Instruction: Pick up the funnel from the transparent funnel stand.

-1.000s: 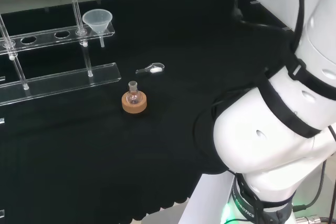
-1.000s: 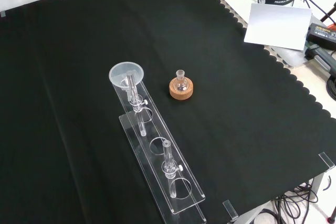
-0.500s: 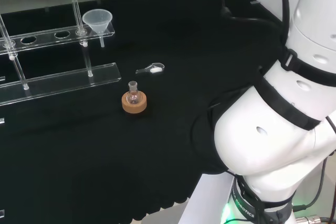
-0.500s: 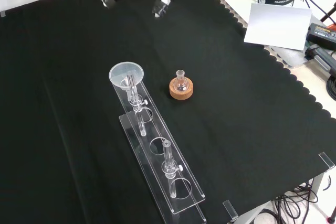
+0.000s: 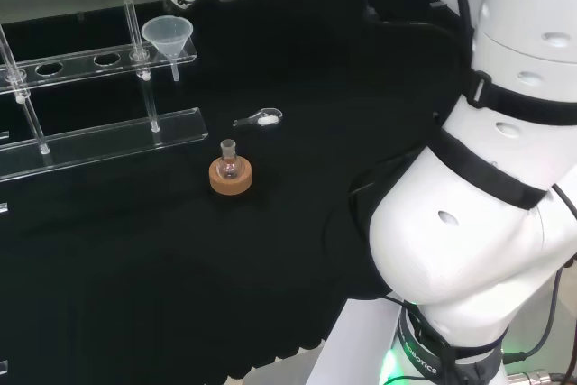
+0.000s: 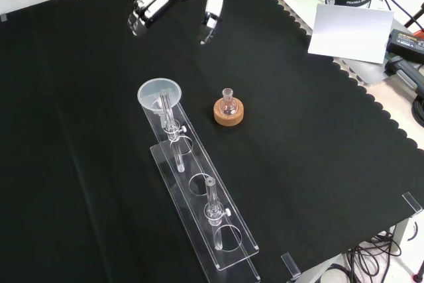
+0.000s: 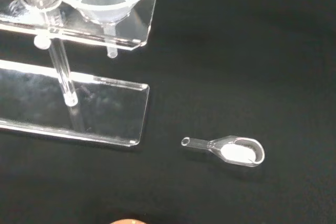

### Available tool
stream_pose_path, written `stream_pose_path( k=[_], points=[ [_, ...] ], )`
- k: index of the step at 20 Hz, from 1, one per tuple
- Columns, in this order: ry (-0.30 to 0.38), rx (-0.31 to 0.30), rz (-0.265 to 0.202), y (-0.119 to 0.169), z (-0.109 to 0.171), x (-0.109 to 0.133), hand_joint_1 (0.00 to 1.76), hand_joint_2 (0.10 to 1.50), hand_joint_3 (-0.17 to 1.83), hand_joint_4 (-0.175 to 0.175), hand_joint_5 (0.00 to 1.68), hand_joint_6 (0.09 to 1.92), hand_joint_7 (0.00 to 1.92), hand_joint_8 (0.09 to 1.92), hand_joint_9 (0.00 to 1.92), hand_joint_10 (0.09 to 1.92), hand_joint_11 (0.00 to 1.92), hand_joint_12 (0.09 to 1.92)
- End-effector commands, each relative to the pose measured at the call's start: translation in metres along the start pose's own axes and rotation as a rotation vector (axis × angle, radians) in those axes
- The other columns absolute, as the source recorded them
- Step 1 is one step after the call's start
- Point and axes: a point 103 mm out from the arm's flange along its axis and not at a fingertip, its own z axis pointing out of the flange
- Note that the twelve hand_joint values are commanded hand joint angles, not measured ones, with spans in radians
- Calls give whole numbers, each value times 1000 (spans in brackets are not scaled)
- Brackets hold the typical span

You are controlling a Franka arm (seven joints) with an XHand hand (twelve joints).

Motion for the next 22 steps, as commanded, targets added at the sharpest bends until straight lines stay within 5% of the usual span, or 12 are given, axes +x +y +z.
stream_pose_path(
  k=[1,22],
  points=[
    [-41,82,-10,16,10,23,562,812,204,-16,139,87,0,349,76,849,143,1471],
    [-94,173,-45,61,26,46,641,757,202,-33,33,87,0,316,118,934,342,1456]
  ],
)
